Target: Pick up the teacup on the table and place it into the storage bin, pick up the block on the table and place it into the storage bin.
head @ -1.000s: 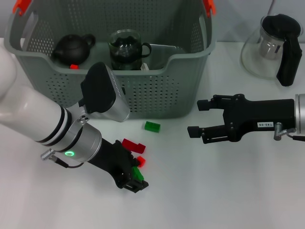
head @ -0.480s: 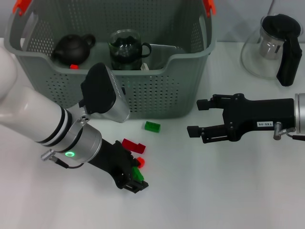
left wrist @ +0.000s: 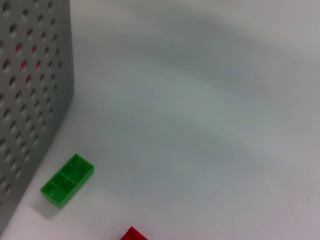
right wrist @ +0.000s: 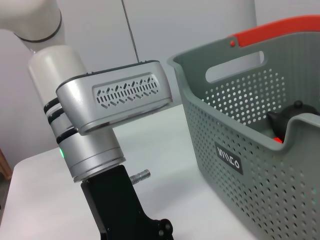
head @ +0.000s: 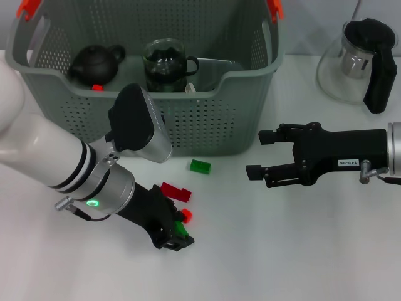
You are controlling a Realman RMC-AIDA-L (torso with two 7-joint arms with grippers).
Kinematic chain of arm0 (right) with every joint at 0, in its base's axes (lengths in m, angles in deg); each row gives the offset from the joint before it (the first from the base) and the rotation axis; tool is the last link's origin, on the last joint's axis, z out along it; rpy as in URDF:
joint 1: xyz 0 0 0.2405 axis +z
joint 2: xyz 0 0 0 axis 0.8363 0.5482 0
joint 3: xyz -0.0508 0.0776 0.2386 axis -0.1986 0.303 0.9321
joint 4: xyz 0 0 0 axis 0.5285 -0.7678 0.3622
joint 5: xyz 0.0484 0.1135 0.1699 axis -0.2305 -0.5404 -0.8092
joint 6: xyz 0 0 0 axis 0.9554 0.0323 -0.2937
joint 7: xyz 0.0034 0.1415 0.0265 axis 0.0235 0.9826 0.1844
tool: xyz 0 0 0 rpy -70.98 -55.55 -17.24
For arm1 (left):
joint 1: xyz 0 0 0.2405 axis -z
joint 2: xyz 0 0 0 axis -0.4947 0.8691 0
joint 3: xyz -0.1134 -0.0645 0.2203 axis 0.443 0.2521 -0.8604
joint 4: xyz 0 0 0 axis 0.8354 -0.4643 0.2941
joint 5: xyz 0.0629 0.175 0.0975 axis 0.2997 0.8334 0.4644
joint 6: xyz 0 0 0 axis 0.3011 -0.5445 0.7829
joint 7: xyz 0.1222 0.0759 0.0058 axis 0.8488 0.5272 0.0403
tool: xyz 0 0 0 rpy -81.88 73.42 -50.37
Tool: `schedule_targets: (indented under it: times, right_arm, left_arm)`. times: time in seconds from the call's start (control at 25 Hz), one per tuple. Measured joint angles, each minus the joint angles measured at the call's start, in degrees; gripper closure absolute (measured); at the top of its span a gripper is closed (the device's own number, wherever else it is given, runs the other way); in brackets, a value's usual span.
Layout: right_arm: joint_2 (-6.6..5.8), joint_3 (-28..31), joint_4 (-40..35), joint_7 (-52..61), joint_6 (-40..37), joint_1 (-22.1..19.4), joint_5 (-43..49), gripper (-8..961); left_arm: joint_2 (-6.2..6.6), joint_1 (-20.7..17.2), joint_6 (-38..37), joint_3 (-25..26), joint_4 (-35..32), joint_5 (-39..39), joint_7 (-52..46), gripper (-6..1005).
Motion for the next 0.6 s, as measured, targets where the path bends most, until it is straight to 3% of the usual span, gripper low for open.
schedule_targets:
  times: [0.44,0.6]
  right_arm:
    - [-0.09,0.6,0.0,0.0,0.0,0.1,0.0,40]
    - [-0.09,0.6,0.0,0.0,0.0,0.2,0.0,41]
  left_arm:
    - [0.22,0.5,-1.1,0.9,0.0,-0.5,0.3,580]
    - [0.46,0.8,-3.8,3.4,-1.9,-0.5,0.0,579]
